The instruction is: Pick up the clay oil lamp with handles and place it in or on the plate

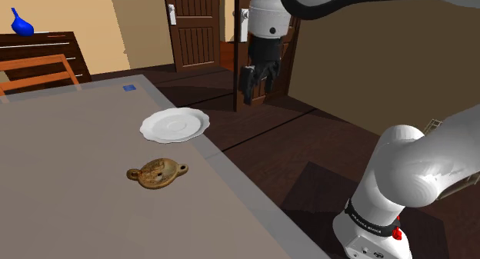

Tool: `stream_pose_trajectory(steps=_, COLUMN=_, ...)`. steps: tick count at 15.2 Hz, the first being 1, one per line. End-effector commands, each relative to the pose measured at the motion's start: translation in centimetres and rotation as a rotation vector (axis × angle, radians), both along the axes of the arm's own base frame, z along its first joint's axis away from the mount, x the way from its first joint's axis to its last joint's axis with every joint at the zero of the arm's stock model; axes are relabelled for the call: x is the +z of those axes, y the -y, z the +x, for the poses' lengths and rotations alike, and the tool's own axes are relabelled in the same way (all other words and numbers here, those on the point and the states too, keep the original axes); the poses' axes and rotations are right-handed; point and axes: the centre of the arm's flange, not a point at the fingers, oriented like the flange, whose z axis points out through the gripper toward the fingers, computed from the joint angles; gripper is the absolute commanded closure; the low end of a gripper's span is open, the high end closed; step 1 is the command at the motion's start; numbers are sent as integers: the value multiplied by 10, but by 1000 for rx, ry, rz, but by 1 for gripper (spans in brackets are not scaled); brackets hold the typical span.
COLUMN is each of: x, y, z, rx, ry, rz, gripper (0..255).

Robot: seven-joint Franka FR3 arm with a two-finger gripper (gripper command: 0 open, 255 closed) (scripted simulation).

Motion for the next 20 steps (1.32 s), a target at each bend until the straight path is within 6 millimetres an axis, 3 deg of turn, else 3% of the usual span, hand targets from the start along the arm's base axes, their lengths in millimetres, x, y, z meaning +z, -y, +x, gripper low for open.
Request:
stream_pose_trajectory(steps=1, x=-7, y=-27, z=8, rx=-24, ry=-2, rz=-1, gripper=0)
stream_pose_trajectory(steps=20, x=-77, y=-250, z=113, rx=-229, ry=-22, rz=-16, gripper=0)
